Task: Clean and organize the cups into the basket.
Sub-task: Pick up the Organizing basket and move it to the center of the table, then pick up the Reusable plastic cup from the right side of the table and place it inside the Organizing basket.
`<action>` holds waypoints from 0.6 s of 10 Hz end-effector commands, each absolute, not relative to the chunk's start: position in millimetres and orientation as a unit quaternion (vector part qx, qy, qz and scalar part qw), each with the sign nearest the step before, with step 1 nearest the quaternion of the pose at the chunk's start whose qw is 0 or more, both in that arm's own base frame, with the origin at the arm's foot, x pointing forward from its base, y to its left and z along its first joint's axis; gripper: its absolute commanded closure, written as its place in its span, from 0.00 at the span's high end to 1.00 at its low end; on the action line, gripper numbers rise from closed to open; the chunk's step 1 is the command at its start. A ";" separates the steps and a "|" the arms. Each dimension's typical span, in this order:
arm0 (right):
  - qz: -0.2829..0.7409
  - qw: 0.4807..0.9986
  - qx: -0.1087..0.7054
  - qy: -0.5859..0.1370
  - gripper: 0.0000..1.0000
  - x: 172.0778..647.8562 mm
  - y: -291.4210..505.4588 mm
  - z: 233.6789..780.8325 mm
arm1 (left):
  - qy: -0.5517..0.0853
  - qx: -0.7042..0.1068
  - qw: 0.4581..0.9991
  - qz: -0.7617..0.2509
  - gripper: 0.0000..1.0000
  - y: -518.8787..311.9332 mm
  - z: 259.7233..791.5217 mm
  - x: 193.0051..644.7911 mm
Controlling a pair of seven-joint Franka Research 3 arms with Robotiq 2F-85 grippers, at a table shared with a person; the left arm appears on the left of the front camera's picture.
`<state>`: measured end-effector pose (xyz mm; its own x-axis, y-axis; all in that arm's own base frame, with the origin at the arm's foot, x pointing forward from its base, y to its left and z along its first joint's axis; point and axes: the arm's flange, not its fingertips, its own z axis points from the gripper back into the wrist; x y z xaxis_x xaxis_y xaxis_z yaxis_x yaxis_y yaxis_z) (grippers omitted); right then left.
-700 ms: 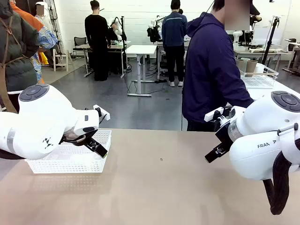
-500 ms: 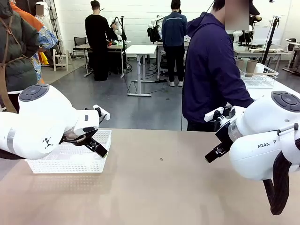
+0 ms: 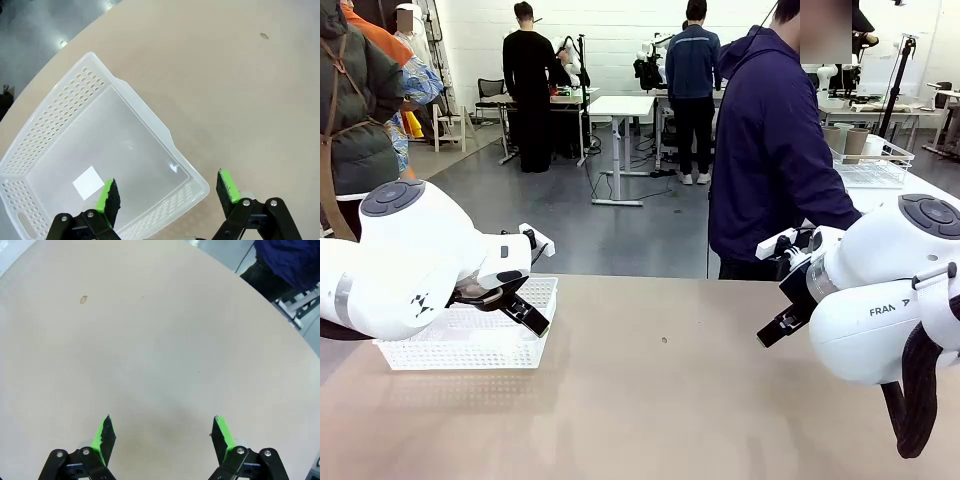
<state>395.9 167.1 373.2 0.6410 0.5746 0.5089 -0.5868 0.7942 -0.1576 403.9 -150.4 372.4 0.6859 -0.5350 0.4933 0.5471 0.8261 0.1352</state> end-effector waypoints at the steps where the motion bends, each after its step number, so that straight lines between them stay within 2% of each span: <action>1: 0.321 0.906 0.011 -0.277 1.00 395.8 167.1 373.1 | -0.265 -0.011 0.918 -0.295 1.00 -150.4 372.3 403.8; 6: 0.321 0.906 0.011 -0.277 1.00 395.8 167.1 373.1 | -0.265 -0.011 0.918 -0.295 1.00 -150.4 372.3 403.8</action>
<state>395.9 167.1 373.2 0.6410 0.5746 0.5089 -0.5868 0.7942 -0.1576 403.9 -150.5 372.4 0.6858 -0.5350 0.4933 0.5471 0.8261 0.1352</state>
